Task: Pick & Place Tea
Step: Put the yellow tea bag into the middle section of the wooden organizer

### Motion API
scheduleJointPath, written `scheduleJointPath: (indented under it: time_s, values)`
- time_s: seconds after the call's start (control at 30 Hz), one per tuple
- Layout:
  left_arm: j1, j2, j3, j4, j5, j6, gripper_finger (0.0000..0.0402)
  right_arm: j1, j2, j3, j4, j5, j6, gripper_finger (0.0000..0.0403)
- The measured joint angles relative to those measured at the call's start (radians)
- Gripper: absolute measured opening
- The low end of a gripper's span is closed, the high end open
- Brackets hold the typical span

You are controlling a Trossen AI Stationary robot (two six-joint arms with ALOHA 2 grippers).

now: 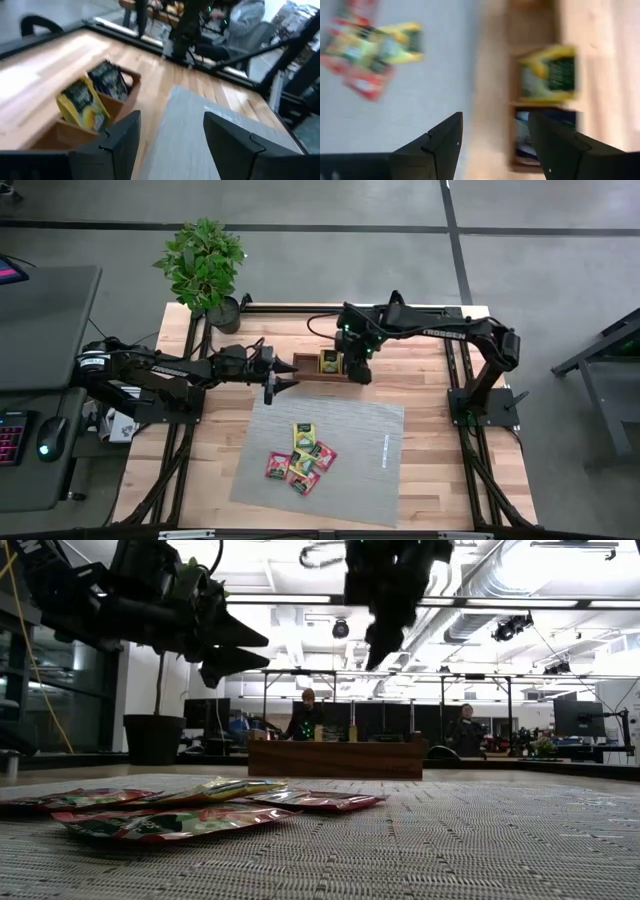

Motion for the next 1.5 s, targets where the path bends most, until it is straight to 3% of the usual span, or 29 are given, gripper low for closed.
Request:
scheduleJointPath:
  time_s: [0.2, 0.37, 0.67, 0.93, 1.27, 1.5]
  values:
    - [0.000, 0.000, 0.000, -0.072, 0.096, -0.004, 0.0215, 0.079, -0.001, 0.004, 0.039, -0.234, 0.104, 0.0216]
    - [-0.015, 0.000, 0.000, -0.094, 0.137, -0.003, 0.0215, 0.161, -0.001, -0.056, 0.129, -0.247, 0.189, 0.0217]
    - [-0.133, 0.000, 0.000, -0.135, 0.143, 0.011, 0.0215, 0.316, -0.001, -0.187, 0.418, -0.031, 0.340, 0.0199]
    - [-0.276, 0.000, 0.000, -0.206, 0.088, 0.029, 0.0215, 0.416, -0.001, -0.283, 0.668, 0.140, 0.522, 0.0174]
    - [-0.404, 0.000, 0.000, -0.239, -0.017, 0.056, 0.0215, 0.495, -0.001, -0.345, 0.804, 0.252, 0.706, 0.0111]
    - [-0.445, 0.010, -0.001, -0.310, -0.101, 0.060, 0.0215, 0.493, 0.020, -0.346, 0.823, 0.266, 0.761, 0.0099]
